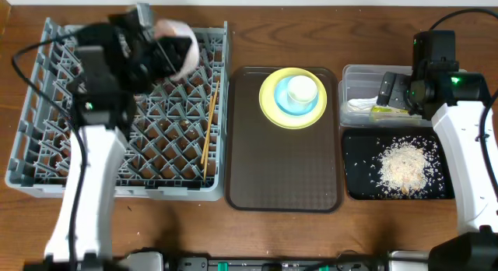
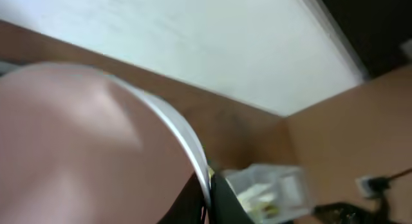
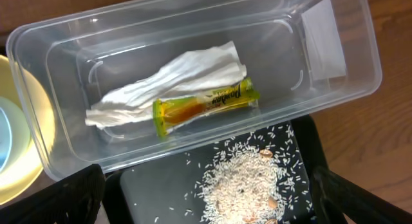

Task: Sort waste into correct bins and load items into the dishwasher
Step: 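Lift the pink bowl left and set it into the dish rack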

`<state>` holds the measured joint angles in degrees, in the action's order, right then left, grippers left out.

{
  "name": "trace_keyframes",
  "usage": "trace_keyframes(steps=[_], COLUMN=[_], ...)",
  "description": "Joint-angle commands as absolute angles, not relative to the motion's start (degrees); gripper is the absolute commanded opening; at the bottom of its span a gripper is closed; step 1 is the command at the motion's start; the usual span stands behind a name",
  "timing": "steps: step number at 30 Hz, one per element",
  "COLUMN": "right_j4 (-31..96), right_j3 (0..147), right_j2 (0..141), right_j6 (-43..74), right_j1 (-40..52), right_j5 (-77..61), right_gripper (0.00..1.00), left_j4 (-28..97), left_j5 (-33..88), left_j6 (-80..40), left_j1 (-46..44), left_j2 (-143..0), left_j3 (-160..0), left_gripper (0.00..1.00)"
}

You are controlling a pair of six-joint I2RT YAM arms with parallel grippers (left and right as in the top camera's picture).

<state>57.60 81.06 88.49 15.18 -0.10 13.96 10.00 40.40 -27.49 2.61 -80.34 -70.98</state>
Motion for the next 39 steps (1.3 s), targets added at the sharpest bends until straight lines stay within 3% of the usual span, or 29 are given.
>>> trace_keyframes(steps=[1, 9, 15, 22, 27, 35, 39], right_j4=[57.69, 57.69, 57.69, 57.69, 57.69, 57.67, 57.69], right_j3=[81.95, 81.95, 81.95, 81.95, 81.95, 81.95, 81.95], right_j2=[88.36, 88.36, 88.36, 88.36, 88.36, 88.36, 88.36], right_j6=[14.52, 14.52, 14.52, 14.52, 14.52, 14.52, 14.52], right_j1=[-0.32, -0.32, -0.32, -0.32, -0.32, -0.32, -0.32], right_j5=[14.76, 14.74, 14.74, 14.74, 14.74, 14.74, 14.76], right_gripper=[0.99, 0.99, 0.99, 0.99, 0.99, 0.99, 0.99], left_j4=[-0.78, -21.63, -19.77, -2.24, 1.43, 3.01, 2.98], left_j5=[58.02, 64.60, 67.57, 67.94, 67.99, 67.92, 66.72], left_j6=[-40.21, -57.14, -56.77, -44.34, -43.05, -40.10, -40.12], left_j1=[6.42, 6.98, 10.41, 16.08, 20.32, 23.42, 23.44], left_j2=[-88.62, -103.44, -108.40, -109.32, -109.30, -109.03, -107.96], left_j3=[-71.61, -71.61, -71.59, -71.53, -71.53, -71.53, -71.53], left_gripper=[0.08, 0.08, 0.08, 0.09, 0.17, 0.65, 0.68])
